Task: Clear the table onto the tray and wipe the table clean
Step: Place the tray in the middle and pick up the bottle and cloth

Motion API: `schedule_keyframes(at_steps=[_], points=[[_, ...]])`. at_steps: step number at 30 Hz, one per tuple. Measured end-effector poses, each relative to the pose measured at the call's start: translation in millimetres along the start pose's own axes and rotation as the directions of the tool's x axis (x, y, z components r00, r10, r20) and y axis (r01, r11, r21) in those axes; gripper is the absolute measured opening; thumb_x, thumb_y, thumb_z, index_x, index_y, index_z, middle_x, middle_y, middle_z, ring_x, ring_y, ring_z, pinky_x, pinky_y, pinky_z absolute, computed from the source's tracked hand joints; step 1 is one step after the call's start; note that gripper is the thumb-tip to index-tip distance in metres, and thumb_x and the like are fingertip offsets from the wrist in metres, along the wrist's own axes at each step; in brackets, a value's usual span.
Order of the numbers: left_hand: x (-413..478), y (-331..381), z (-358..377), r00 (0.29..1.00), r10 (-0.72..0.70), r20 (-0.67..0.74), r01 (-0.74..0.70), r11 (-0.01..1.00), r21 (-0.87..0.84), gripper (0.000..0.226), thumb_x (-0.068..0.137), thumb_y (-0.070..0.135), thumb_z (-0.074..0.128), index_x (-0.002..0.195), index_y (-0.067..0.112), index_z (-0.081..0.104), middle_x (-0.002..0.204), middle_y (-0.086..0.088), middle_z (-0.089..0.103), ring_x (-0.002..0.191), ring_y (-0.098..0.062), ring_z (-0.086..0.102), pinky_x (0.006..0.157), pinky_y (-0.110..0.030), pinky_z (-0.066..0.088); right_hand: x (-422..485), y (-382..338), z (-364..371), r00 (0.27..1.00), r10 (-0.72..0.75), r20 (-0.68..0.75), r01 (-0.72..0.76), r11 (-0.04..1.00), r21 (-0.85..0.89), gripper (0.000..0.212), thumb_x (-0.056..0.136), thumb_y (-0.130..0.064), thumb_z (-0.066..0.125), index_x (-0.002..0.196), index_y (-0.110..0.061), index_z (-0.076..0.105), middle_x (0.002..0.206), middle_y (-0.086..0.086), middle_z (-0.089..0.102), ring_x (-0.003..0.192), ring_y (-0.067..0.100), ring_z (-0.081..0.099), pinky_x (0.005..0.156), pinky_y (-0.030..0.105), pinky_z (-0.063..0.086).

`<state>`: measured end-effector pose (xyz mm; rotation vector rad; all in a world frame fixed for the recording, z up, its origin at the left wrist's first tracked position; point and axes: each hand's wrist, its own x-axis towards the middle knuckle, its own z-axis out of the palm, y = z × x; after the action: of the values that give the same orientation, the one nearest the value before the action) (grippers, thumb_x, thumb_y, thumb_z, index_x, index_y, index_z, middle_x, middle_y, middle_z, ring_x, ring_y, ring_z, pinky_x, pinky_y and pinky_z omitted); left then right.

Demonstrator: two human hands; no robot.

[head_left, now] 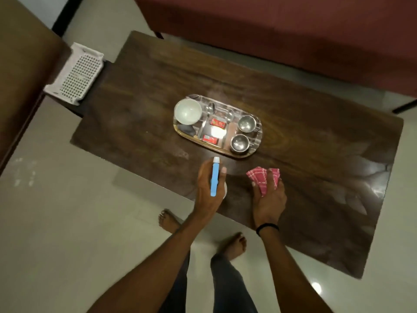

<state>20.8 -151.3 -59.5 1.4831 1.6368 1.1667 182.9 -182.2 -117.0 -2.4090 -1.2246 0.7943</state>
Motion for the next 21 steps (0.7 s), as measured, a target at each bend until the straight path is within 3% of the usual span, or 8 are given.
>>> schedule_keyframes(at_steps=[5, 10, 14, 17, 21], points=[[43.0, -1.1, -95.0, 0.978, -0.146, -0.15, 0.136, 0.988, -0.074, 0.024, 0.094, 0.013, 0.065, 0.113, 0.001, 0.057, 0.097, -0.013, 0.062, 0.084, -0.025, 0.063, 0.076, -0.026, 0.055, -30.4, -109.6, 17.5, 0.975, -0.195, 0.107, 0.198, 0.98, -0.024, 0.064, 0.094, -0.04, 0.065, 0.152, -0.029, 0.04, 0.154, 0.018, 0.04, 0.133, 0.042, 0.043, 0.11, 0.053, 0.036], [96.4, 11.1, -201.2, 0.935, -0.188, -0.301, 0.153, 0.979, -0.136, 0.023, 0.094, 0.021, 0.063, 0.109, 0.003, 0.061, 0.095, -0.007, 0.063, 0.088, -0.017, 0.061, 0.079, -0.012, 0.049, -53.5, -224.8, 36.1, 0.915, -0.366, 0.167, 0.375, 0.927, -0.026, 0.063, 0.093, -0.038, 0.067, 0.15, -0.028, 0.043, 0.152, 0.017, 0.043, 0.138, 0.039, 0.042, 0.111, 0.05, 0.038], [141.2, 3.1, -289.2, 0.912, -0.207, -0.354, 0.15, 0.972, -0.182, 0.024, 0.093, 0.021, 0.065, 0.104, 0.0, 0.063, 0.09, -0.012, 0.062, 0.083, -0.019, 0.06, 0.076, -0.012, 0.048, -71.0, -314.7, 57.5, 0.875, -0.453, 0.17, 0.466, 0.884, -0.044, 0.063, 0.095, -0.044, 0.062, 0.152, -0.025, 0.041, 0.149, 0.017, 0.047, 0.136, 0.037, 0.044, 0.112, 0.047, 0.039], [176.3, -11.6, -347.5, 0.884, -0.25, -0.395, 0.191, 0.964, -0.183, 0.037, 0.088, 0.035, 0.068, 0.109, 0.005, 0.065, 0.095, -0.006, 0.067, 0.086, -0.013, 0.065, 0.079, -0.018, 0.052, -81.4, -377.8, 80.4, 0.874, -0.448, 0.187, 0.461, 0.887, -0.031, 0.066, 0.096, -0.05, 0.057, 0.154, -0.027, 0.035, 0.149, 0.016, 0.046, 0.137, 0.036, 0.042, 0.111, 0.049, 0.039], [226.5, -39.6, -411.4, 0.837, -0.309, -0.451, 0.267, 0.951, -0.156, 0.052, 0.083, 0.051, 0.068, 0.121, 0.015, 0.065, 0.113, -0.001, 0.07, 0.104, -0.014, 0.065, 0.092, -0.03, 0.054, -88.8, -453.2, 114.1, 0.849, -0.485, 0.211, 0.495, 0.869, 0.006, 0.07, 0.095, -0.054, 0.055, 0.154, -0.024, 0.034, 0.144, 0.017, 0.05, 0.129, 0.038, 0.049, 0.107, 0.047, 0.04]])
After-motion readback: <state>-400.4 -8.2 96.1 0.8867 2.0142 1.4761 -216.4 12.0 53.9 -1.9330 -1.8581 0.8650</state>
